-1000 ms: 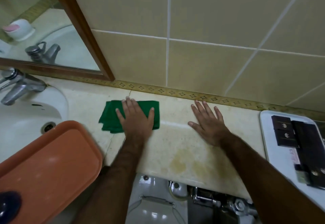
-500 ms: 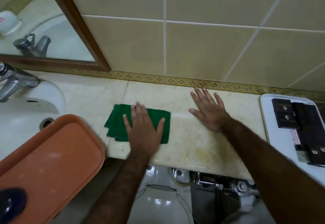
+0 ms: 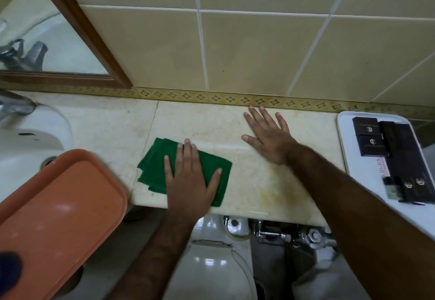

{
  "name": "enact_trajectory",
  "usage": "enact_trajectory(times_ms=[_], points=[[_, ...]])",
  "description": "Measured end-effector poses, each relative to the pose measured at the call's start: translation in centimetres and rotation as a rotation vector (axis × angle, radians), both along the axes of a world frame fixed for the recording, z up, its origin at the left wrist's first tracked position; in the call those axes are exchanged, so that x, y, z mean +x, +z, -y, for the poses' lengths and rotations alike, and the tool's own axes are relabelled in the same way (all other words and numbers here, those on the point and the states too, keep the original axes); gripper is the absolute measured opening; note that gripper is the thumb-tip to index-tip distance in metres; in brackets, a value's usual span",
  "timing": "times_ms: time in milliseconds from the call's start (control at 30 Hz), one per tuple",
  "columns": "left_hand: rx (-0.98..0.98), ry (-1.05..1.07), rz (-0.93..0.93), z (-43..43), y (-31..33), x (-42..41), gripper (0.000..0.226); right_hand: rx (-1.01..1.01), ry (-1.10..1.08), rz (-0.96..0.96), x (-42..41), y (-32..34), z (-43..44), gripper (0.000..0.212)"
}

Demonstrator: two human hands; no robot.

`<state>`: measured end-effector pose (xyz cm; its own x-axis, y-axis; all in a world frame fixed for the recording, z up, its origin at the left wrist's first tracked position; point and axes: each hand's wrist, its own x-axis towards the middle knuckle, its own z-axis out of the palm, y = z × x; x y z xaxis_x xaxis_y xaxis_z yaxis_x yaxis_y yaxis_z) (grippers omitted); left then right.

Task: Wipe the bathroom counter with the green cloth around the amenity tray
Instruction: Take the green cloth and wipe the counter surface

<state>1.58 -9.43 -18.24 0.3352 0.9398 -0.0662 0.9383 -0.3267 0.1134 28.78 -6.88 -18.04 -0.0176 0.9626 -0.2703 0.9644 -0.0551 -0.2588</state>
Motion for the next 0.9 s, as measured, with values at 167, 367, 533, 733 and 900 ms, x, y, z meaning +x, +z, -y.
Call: enact_trajectory(times_ms=[167, 367, 533, 733, 900], points=[[-0.041, -0.305, 0.095, 6.0, -0.1, 6.4, 0.089, -0.211, 0.013, -0.045, 0.6, 3.6, -1.2, 0.067], [-0.063, 0.080, 0.544, -0.7, 1.7, 0.0, 0.057, 0.183, -0.172, -0.162, -6.4, 7.9, 2.6, 0.043], [0.032, 0.112, 0.170, -4.3, -0.1, -4.0, 0.063, 0.148, 0.079, -0.036, -14.2, 2.5, 8.4, 0.077], [0.039, 0.090, 0.141, -4.4, -0.2, -4.1, 0.067, 0.199, -0.111, -0.068, -9.2, 1.0, 5.9, 0.078], [0.052, 0.084, 0.116, -4.5, -0.1, -4.0, 0.063, 0.166, -0.435, 0.118, -3.9, 0.6, 5.2, 0.077]])
